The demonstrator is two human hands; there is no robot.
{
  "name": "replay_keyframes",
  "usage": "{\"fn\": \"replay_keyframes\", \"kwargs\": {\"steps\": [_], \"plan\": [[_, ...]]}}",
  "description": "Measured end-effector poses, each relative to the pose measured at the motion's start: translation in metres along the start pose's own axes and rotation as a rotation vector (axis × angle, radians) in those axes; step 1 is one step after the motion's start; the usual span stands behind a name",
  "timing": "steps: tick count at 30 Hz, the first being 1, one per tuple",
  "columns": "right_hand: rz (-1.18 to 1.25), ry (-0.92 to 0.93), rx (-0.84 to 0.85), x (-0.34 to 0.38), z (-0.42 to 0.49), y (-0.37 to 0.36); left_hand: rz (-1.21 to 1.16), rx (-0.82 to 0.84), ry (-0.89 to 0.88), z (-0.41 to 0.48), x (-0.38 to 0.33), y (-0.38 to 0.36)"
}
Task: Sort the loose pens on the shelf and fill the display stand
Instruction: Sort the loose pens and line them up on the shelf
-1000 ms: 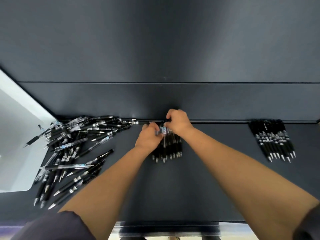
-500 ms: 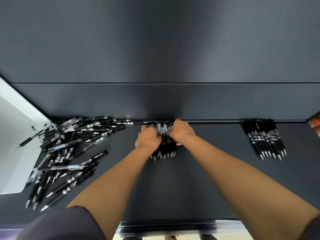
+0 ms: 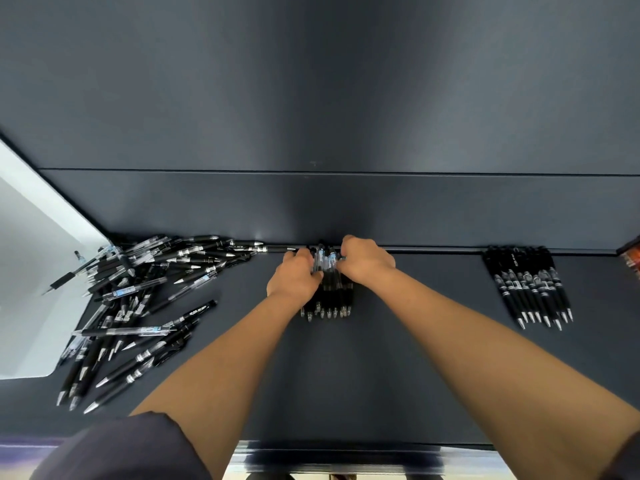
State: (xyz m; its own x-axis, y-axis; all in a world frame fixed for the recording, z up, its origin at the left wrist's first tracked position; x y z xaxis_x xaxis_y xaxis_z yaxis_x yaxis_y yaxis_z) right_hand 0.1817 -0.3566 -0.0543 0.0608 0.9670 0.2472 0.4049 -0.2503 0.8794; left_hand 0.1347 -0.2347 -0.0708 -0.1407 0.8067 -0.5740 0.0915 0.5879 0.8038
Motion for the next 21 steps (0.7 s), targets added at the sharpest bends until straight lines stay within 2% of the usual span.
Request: {"fn": "replay_keyframes", "kwargs": {"steps": [5,11,16,21], "plan": [[-0.037,0.133,-0.066,0.040,-0.011,0.006,0.016,-0.002,-0.043,-0.010,0.009,0.021],[-0.112,0.273,-0.068,0.109,-0.028,-0.009,0.028,-0.044,-0.022,-0.024,0.056,0.065],[-0.116,0.291,-0.045,0.166,-0.043,-0.029,0.068,-0.036,-0.025,-0.041,0.109,0.104],[-0.118,0.291,0.003,0.220,-0.058,-0.053,0.246,-0.044,-0.073,-0.055,0.160,0.142]]}}
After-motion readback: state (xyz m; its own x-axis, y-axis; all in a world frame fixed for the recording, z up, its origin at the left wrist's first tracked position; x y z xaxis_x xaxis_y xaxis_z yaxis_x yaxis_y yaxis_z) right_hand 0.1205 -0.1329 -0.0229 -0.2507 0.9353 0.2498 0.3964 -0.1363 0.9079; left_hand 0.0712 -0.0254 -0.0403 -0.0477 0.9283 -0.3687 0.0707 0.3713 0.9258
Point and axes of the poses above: each hand's wrist, its own z-axis towards the middle knuckle, its own y-axis out of the back of the hand, x = y × z, the point moved 9 cm from there along z, towards the middle knuckle, and after that the axes turned 10 degrees about -y, right-handed, at the moved point
